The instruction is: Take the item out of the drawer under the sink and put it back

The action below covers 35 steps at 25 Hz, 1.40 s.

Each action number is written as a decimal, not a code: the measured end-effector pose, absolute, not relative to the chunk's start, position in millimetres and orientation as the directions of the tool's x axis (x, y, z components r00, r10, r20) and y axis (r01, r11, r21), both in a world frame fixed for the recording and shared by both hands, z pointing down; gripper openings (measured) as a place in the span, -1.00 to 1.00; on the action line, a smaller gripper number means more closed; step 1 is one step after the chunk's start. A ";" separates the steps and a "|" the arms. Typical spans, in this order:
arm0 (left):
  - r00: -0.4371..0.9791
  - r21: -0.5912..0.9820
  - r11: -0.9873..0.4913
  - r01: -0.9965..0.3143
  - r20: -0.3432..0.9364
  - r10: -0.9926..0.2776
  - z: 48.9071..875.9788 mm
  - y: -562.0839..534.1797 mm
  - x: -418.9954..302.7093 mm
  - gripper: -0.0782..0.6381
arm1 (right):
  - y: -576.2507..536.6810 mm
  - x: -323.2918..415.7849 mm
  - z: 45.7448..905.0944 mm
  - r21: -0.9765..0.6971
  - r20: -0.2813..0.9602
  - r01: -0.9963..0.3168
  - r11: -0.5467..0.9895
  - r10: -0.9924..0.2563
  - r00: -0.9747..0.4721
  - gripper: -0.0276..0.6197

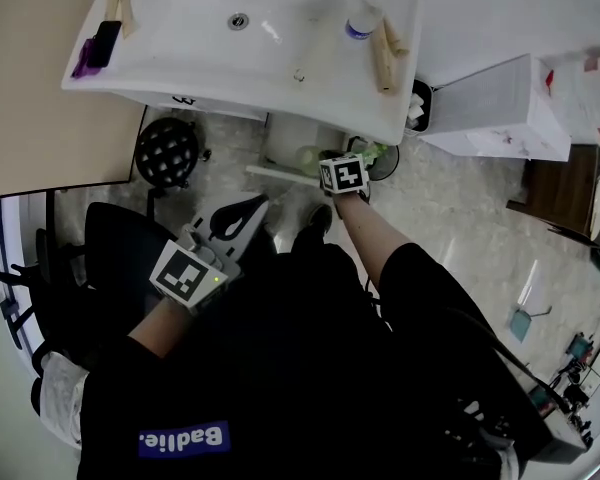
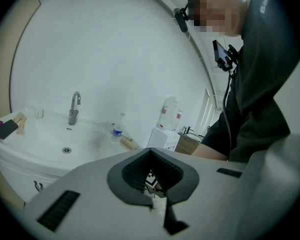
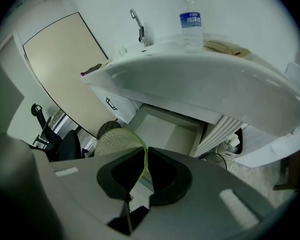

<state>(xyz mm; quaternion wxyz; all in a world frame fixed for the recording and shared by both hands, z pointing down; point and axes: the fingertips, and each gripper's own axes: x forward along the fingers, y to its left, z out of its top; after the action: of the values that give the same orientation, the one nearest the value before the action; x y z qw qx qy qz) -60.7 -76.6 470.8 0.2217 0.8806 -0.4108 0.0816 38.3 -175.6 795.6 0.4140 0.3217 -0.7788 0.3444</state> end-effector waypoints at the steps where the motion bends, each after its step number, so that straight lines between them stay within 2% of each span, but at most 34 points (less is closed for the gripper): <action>1: 0.648 0.326 -0.562 -0.761 0.327 -0.688 471.5 -77.5 -61.1 -0.80 | -177.3 39.9 800.6 -0.263 0.872 -0.790 0.553 -0.213 -0.440 -0.84; 20: 0.645 0.353 -0.542 -0.762 0.340 -0.684 493.1 -81.9 -62.7 -0.80 | -188.7 36.1 867.0 -0.175 0.935 -0.761 0.625 -0.137 -0.328 -0.84; 35: 0.632 0.359 -0.523 -0.773 0.376 -0.677 505.2 -71.6 -69.5 -0.80 | -193.9 35.3 902.9 -0.157 0.957 -0.793 0.588 -0.107 -0.268 -0.82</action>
<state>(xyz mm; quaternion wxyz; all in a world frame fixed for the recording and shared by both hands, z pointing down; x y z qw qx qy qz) -69.5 -71.6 505.2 0.2525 0.8674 -0.4182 0.0950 35.3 -193.9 902.9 0.5189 0.3107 -0.7244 0.3307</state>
